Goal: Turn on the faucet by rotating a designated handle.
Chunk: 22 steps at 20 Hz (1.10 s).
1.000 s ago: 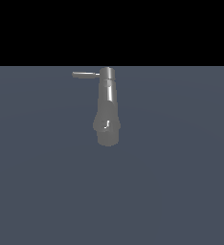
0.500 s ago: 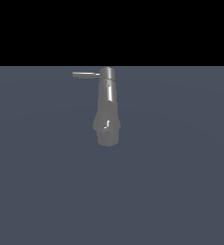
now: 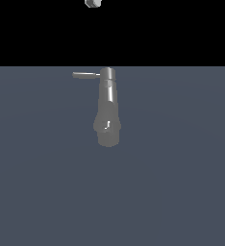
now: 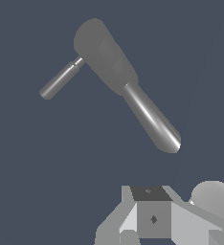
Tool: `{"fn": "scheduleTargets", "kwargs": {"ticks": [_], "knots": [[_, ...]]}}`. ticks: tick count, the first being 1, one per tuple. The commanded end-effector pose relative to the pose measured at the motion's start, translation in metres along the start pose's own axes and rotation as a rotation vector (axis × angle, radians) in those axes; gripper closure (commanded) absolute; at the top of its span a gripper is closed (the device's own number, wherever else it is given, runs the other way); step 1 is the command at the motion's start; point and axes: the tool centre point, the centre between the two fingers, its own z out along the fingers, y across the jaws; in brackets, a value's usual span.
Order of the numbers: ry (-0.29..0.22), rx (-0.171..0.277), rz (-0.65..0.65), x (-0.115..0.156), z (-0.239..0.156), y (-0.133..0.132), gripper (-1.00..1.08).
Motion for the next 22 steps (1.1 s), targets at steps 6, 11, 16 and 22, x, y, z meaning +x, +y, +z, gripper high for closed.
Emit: {"fn": "scheduleTargets", "kwargs": {"ticks": [6, 11, 16, 22], "knots": [[-0.006, 0.001, 0.248, 0.047, 0.032, -0.033, 1.08], [0.014, -0.009, 0.408, 0.076, 0.055, -0.053, 1.08], [0.054, -0.02, 0.561, 0.103, 0.078, -0.073, 1.08], [0.127, -0.028, 0.728, 0.131, 0.106, -0.098, 1.08]]}}
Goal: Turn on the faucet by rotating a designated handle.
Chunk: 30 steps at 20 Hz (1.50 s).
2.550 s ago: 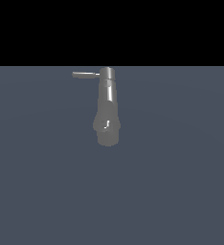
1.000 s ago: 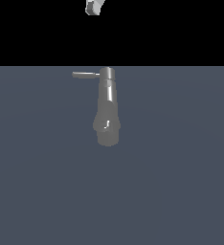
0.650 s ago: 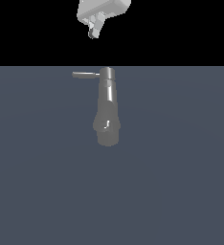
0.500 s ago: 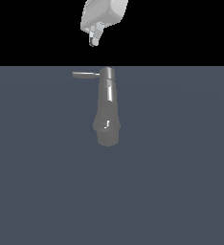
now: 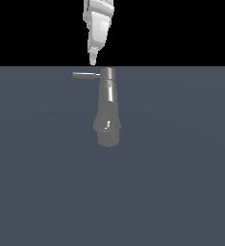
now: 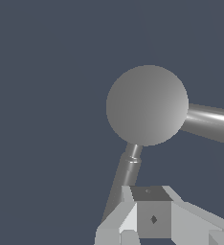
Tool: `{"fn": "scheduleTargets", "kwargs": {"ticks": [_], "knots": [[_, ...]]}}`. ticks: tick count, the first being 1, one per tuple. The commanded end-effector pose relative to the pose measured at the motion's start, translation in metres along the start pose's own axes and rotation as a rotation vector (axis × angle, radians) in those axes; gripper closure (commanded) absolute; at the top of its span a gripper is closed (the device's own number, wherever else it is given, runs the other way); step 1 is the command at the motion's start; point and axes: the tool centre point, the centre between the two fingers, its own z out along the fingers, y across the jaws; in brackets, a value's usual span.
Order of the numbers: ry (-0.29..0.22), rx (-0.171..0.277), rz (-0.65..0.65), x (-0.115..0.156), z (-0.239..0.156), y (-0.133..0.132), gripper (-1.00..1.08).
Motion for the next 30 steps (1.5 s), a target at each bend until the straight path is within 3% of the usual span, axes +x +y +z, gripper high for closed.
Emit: {"fn": "scheduleTargets", "kwargs": {"ticks": [1, 11, 21, 30], "knots": [[0.032, 0.007, 0.068, 0.0, 0.012, -0.015, 1.08], [0.137, 0.045, 0.232, -0.007, 0.042, -0.055, 1.08], [0.17, 0.065, 0.278, -0.011, 0.05, -0.067, 1.08], [0.191, 0.016, 0.238, -0.028, 0.065, -0.06, 1.08]]}}
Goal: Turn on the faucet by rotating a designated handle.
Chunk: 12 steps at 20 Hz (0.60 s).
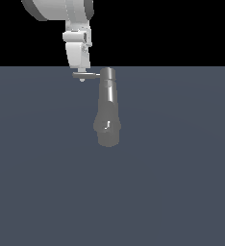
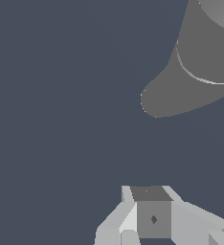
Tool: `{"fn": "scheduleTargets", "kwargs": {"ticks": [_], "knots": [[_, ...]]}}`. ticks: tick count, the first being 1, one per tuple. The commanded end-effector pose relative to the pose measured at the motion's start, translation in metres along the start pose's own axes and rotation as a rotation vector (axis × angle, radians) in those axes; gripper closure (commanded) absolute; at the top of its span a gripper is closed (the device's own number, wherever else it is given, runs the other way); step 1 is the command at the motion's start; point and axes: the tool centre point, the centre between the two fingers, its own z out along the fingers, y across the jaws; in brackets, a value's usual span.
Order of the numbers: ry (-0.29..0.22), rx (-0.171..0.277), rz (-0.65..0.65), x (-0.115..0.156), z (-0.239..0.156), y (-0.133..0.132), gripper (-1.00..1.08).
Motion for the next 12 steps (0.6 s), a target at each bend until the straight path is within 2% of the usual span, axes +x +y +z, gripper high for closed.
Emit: {"fn": "scheduleTargets", "kwargs": {"ticks": [1, 6, 12], "knots": [[0.008, -0.01, -0.01, -0.004, 0.003, 0.003, 1.08], [0.008, -0.01, -0.011, -0.005, 0.003, 0.003, 1.08], [0.008, -0.01, -0.011, -0.005, -0.002, 0.016, 1.08]]}}
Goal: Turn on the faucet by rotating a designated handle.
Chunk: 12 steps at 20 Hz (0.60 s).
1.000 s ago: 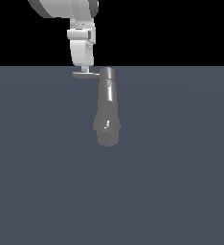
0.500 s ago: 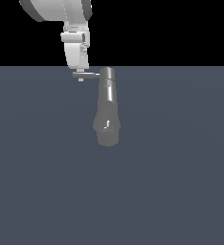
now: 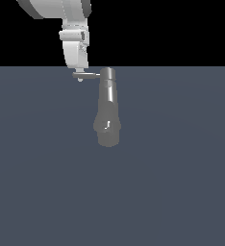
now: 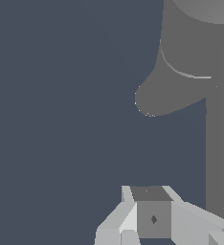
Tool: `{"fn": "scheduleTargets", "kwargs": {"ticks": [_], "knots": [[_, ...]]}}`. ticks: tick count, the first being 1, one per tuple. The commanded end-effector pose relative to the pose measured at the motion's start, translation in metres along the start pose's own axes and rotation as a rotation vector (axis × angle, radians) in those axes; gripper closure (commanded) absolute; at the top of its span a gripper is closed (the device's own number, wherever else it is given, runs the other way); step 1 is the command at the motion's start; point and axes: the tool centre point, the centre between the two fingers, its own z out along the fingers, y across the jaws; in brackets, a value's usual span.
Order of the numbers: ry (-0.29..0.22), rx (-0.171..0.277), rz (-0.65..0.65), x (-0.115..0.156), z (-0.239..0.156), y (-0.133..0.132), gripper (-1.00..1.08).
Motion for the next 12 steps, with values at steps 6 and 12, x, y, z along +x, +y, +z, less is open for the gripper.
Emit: {"fn": "scheduleTargets", "kwargs": {"ticks": [6, 12], "knots": [[0.0, 0.0, 0.0, 0.0, -0.007, 0.016, 1.08], [0.0, 0.0, 0.0, 0.0, -0.012, 0.03, 1.08]]}}
